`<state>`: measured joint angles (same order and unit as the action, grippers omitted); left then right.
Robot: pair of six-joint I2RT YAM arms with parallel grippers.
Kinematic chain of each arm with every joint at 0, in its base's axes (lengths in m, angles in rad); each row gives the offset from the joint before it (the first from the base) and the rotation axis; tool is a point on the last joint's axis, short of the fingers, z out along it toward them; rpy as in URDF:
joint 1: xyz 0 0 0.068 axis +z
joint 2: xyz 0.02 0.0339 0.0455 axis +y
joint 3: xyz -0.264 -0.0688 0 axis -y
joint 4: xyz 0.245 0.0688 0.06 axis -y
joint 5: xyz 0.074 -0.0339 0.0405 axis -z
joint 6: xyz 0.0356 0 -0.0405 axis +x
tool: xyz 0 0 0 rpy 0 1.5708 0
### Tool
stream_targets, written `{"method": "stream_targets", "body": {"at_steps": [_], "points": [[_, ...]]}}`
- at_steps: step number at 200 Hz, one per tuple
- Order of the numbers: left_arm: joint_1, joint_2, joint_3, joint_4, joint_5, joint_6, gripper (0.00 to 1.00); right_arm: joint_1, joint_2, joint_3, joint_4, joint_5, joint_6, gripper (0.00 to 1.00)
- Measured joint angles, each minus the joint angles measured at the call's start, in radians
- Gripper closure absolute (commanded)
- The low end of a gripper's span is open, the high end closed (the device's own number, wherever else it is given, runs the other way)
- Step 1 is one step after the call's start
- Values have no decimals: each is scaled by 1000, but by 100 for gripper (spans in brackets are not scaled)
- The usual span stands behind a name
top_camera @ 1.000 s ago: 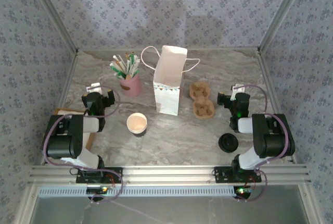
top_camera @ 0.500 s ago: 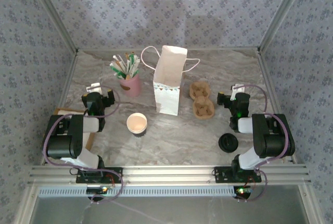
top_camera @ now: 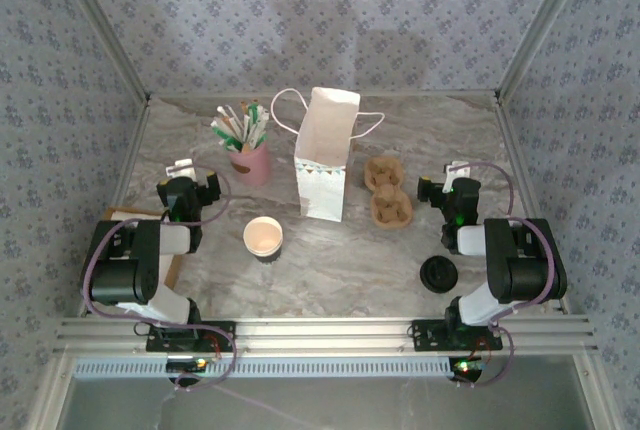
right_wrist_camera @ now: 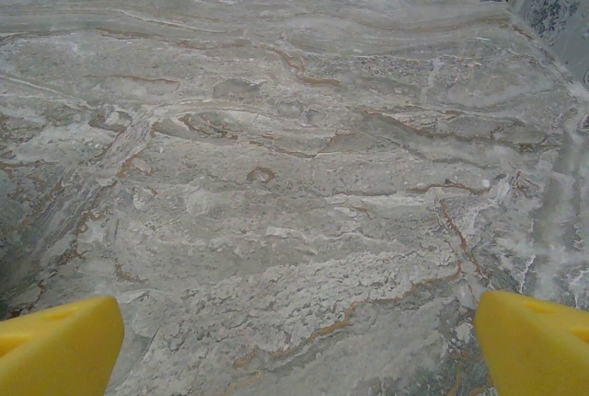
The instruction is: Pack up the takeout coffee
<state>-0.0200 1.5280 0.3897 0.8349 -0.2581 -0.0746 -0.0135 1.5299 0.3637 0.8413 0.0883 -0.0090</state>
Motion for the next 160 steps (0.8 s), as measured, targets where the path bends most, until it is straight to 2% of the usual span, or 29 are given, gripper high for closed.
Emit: {"method": "stream_targets", "body": {"at_steps": [45, 79, 124, 160], "points": [[-18, -5, 0, -2, -28, 13, 0, 1, 0, 0, 0, -14, -10, 0], [-109, -123, 0, -80, -151, 41, 1, 23, -37, -18, 0, -9, -27, 0], [-124, -249, 3, -158, -233, 45, 1, 40, -294, 6, -201, 16, -32, 0], [-124, -411, 81, -396, -193, -22, 1, 67, -497, 90, -439, 31, 40, 0]]}}
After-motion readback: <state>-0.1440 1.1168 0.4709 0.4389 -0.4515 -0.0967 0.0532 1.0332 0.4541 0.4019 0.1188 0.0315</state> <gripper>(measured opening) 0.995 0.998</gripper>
